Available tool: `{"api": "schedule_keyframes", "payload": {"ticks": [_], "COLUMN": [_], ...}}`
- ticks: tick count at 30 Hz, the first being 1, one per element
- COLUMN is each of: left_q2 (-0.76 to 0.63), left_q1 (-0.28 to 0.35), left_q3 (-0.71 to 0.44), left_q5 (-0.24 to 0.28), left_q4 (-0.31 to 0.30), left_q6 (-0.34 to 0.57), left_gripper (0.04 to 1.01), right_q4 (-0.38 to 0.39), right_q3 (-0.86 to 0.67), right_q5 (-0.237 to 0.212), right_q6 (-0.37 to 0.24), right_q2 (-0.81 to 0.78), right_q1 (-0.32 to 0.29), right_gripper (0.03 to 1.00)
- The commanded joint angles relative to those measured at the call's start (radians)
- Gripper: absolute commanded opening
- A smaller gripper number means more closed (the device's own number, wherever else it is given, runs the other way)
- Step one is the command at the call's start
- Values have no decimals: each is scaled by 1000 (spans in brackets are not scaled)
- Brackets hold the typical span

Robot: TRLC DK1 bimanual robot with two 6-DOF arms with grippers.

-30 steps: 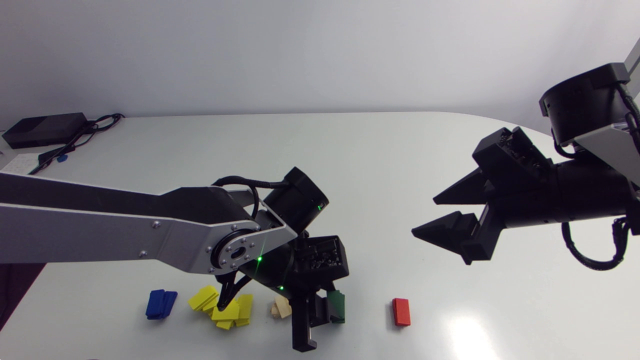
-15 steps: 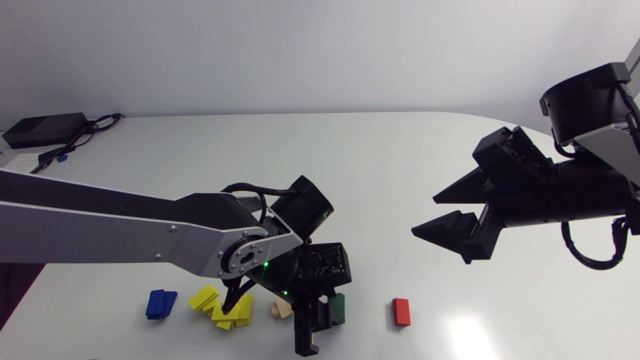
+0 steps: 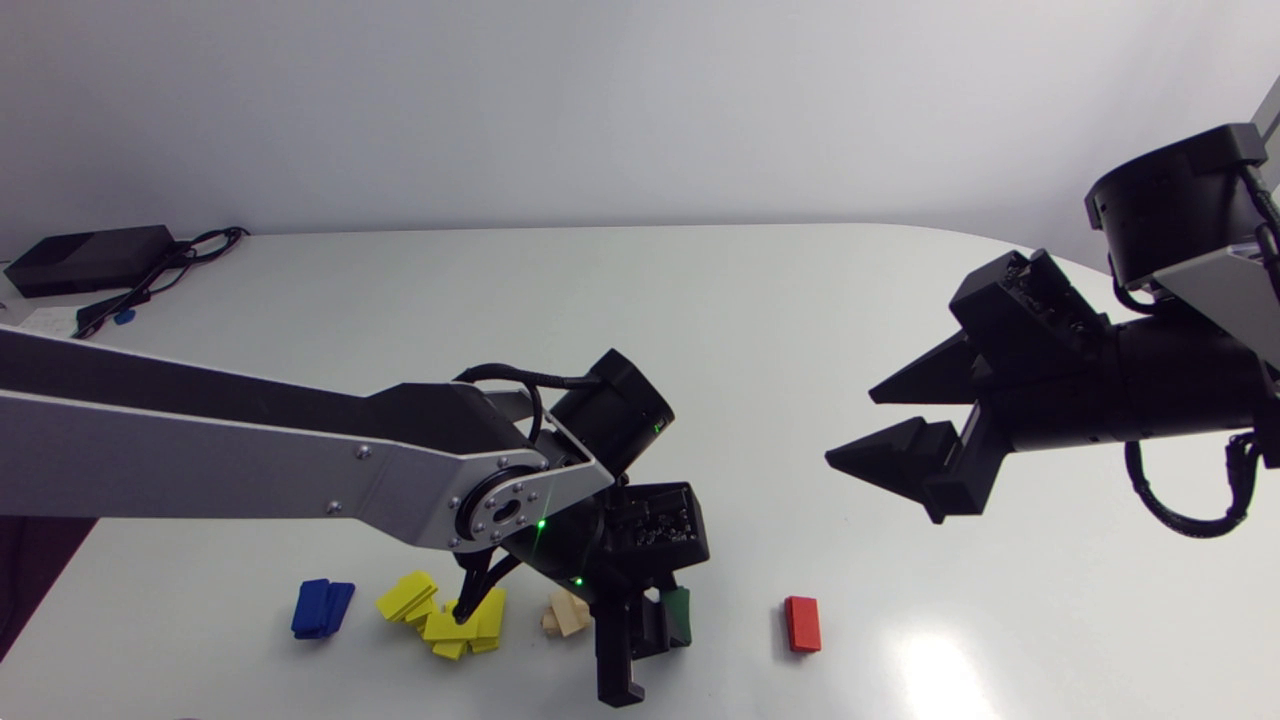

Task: Take domino bricks one by one from the mixed stack on the table and place each onto the existing stack of the same color.

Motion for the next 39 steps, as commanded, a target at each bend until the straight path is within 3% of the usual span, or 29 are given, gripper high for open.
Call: {"api": "schedule_keyframes", "payload": {"ticks": [1,20,21,26,29,39], "left_q2": [33,48,48,33,24,-17], "left_q1": [6,18,18,11,9,9], "left_q3": [28,39,38,25,25,28], "left_q5": [0,0,0,0,0,0], "left_q4": [4,4,4,4,4,2], "left_q6": [-11,-4,-4,-4,-5,-13], "left_gripper": [221,226,248,607,746,862], "right_q4": [8,11,11,11,11,7], "right_q3": [-29,-29,-29,-29,-29,-32], "right_q5": [-12,-15,-15,-15,-15,-15], "right_q6": [0,-5,-3,-5,-5,-5], "right_q2": [2,9,9,9,8,-1], "right_q1": [-8,-12,-12,-12,-11,-11], "right_gripper": [979,979,979,979,979,979]}}
